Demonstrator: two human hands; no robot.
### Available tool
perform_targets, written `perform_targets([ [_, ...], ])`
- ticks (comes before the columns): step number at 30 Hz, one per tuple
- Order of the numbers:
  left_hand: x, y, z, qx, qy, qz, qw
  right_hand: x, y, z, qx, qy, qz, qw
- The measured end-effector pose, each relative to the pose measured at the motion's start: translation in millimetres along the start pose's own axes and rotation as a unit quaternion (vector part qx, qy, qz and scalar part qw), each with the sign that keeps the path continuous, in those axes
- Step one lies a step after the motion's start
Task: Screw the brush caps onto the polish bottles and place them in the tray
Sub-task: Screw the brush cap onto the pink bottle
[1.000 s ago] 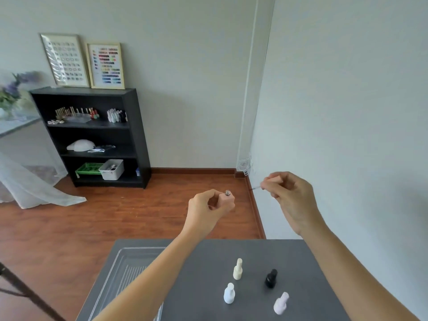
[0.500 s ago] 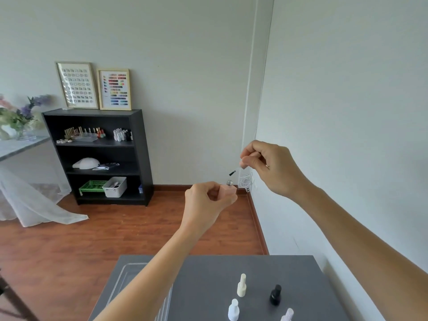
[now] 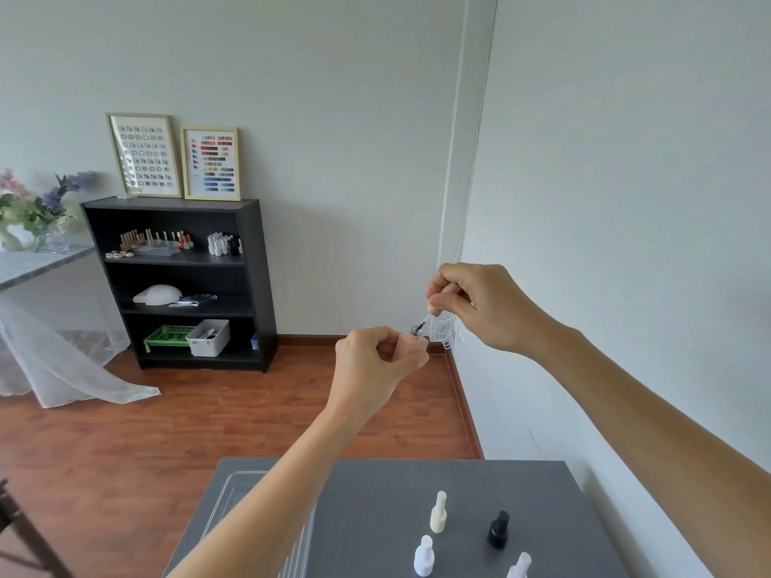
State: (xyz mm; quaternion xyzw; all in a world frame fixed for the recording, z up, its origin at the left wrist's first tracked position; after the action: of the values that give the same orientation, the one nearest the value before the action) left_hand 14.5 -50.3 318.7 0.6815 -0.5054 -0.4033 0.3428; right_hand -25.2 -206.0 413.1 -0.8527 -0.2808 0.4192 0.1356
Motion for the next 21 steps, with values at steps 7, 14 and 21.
perform_targets([
  [7, -1, 2, 3, 0.008, -0.016, -0.009, 1.000, 8, -4, 1, -0.006, -0.065, -0.006, 0.998],
  [14, 3, 3, 6, 0.005, -0.026, -0.002, 1.000, 11, -3, -2, 0.022, -0.037, 0.043, 0.998],
  [21, 4, 2, 7, -0.012, -0.026, 0.008, 1.000, 2, 3, -2, 0.038, -0.100, -0.009, 0.994],
])
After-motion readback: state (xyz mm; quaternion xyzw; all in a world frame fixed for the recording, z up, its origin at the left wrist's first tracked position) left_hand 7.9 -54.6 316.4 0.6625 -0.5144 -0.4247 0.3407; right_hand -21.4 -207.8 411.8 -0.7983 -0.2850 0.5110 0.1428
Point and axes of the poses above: each hand's wrist, its own z-axis away from the middle knuckle, its own x-axis out of the palm, y = z × x, the point moved 3 cm from there along -z, towards the middle knuckle, and after that the axes turned 14 degrees about y, right-handed, at the moved point
